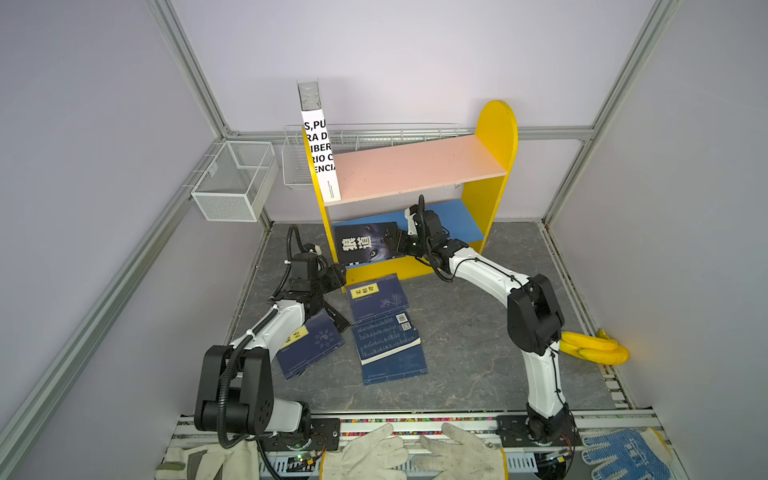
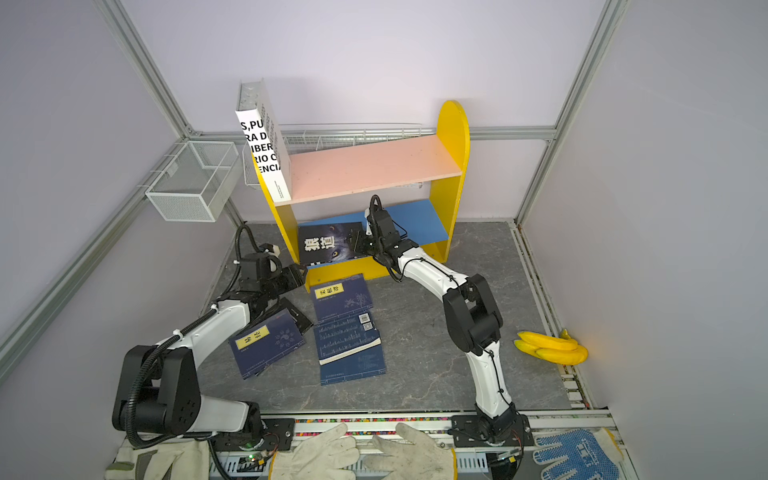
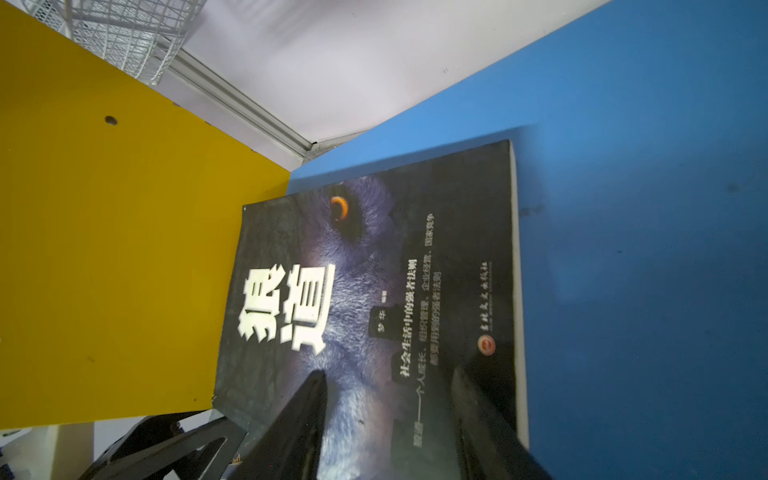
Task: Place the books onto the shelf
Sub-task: 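Push the black book farther onto the blue shelf with the right gripper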
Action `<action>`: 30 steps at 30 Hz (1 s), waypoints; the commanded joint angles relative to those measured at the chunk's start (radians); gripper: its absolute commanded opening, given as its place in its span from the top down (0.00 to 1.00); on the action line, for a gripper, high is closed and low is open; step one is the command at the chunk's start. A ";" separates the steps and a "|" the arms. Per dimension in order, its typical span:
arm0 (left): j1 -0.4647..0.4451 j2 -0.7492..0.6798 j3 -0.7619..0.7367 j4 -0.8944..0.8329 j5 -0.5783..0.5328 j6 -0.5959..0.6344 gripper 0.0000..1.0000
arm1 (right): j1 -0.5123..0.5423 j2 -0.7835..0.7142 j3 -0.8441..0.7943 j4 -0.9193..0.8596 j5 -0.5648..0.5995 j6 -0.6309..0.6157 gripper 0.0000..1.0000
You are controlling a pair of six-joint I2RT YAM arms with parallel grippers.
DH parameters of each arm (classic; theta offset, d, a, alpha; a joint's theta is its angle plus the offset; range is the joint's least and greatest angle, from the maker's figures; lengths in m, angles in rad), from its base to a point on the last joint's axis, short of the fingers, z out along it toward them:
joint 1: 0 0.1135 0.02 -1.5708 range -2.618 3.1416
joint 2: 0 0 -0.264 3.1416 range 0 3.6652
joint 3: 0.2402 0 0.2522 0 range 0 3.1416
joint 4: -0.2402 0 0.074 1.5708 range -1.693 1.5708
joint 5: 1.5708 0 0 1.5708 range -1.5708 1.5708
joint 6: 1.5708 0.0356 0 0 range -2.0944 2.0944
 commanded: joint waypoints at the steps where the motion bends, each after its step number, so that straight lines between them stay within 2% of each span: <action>1: 0.003 -0.052 -0.022 -0.003 0.003 0.002 0.31 | -0.010 -0.013 0.019 0.026 -0.036 -0.058 0.46; 5: 0.003 -0.113 -0.045 -0.046 0.021 0.007 0.26 | -0.016 -0.059 0.015 0.005 -0.025 -0.096 0.43; 8: 0.003 -0.166 -0.067 -0.078 0.034 0.014 0.23 | -0.021 -0.083 0.015 -0.087 0.037 -0.090 0.43; 15: 0.003 -0.220 -0.077 -0.121 0.047 0.033 0.20 | -0.024 -0.050 0.035 -0.175 0.068 -0.074 0.36; 24: 0.004 -0.227 -0.089 -0.120 0.037 0.022 0.19 | -0.018 0.075 0.143 -0.160 -0.037 -0.052 0.45; 30: 0.003 -0.242 -0.098 -0.123 0.021 0.019 0.19 | -0.013 0.116 0.193 -0.163 -0.057 -0.044 0.47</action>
